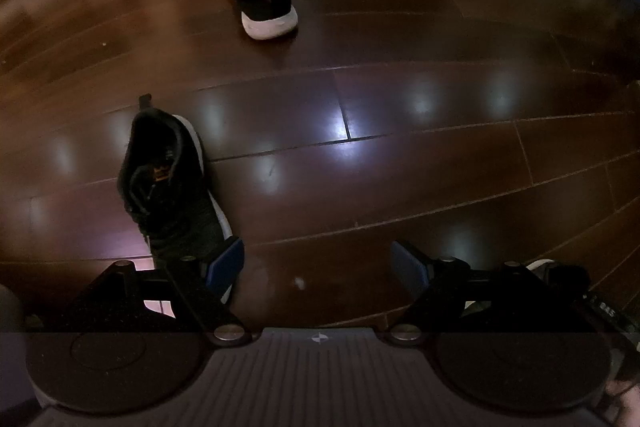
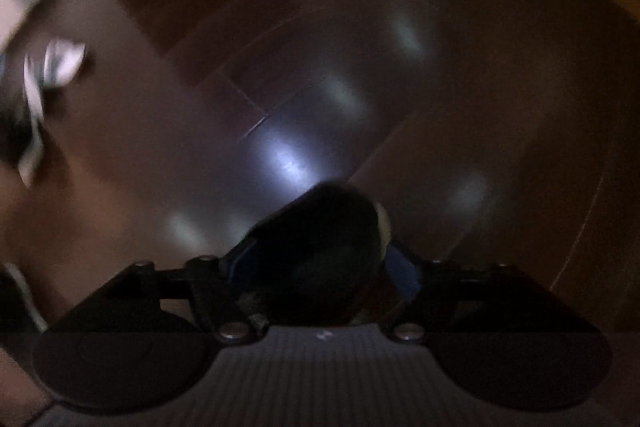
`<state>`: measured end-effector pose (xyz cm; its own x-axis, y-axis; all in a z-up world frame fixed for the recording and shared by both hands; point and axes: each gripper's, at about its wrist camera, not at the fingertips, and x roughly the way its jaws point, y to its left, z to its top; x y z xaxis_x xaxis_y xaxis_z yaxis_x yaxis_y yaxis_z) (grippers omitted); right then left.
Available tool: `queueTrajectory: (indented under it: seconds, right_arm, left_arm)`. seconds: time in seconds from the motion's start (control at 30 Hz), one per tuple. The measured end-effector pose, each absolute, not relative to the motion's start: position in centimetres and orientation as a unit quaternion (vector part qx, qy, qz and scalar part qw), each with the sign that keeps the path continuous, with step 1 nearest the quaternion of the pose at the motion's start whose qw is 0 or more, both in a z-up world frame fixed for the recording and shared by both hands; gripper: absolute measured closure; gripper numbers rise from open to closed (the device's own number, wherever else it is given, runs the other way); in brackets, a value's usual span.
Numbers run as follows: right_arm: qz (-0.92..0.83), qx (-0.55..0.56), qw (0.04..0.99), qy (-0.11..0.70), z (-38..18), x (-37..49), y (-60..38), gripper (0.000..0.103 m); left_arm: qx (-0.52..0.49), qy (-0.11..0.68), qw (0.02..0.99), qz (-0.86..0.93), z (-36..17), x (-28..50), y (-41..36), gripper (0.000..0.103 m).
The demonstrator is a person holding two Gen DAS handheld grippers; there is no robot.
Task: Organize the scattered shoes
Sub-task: 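Carry the sneakers toward the placed pair and lower them near the floor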
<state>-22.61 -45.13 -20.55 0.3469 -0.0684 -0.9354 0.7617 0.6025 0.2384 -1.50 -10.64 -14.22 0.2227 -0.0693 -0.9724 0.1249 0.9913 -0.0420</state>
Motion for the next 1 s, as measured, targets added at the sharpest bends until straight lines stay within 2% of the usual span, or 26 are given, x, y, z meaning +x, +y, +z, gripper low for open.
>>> queueTrajectory:
  seconds: [0.13, 0.27, 0.63, 0.7, 0.83, 0.9, 1.0]
  right_arm:
    - [-0.309, 0.448, 0.702, 0.459, -21.2, -24.8, -44.5, 0.014]
    - [-0.325, 0.47, 0.677, 0.463, -20.5, -26.4, -42.5, 0.006]
    - [-0.349, 0.482, 0.633, 0.495, -21.3, -23.7, -41.3, 0.006]
    - [-0.358, 0.489, 0.625, 0.493, -21.6, -25.3, -41.4, 0.006]
    - [-0.373, 0.446, 0.622, 0.524, -21.9, -23.2, -41.1, 0.006]
    - [-0.371, 0.414, 0.624, 0.548, -22.2, -21.8, -40.6, 0.008]
    - [-0.368, 0.373, 0.626, 0.577, -22.3, -20.6, -40.1, 0.017]
  left_arm:
    - [0.02, 0.619, 0.782, -0.064, -14.0, -1.5, -10.3, 0.018]
    - [0.021, 0.622, 0.78, -0.066, -14.0, -1.5, -10.2, 0.018]
    - [0.019, 0.633, 0.771, -0.061, -14.6, -1.5, -9.6, 0.018]
    - [0.018, 0.635, 0.77, -0.061, -14.7, -1.4, -9.6, 0.018]
    - [0.019, 0.638, 0.767, -0.065, -14.8, -1.4, -9.6, 0.018]
    - [0.019, 0.639, 0.766, -0.066, -14.9, -1.4, -9.6, 0.018]
    - [0.016, 0.643, 0.763, -0.064, -15.1, -1.3, -9.5, 0.018]
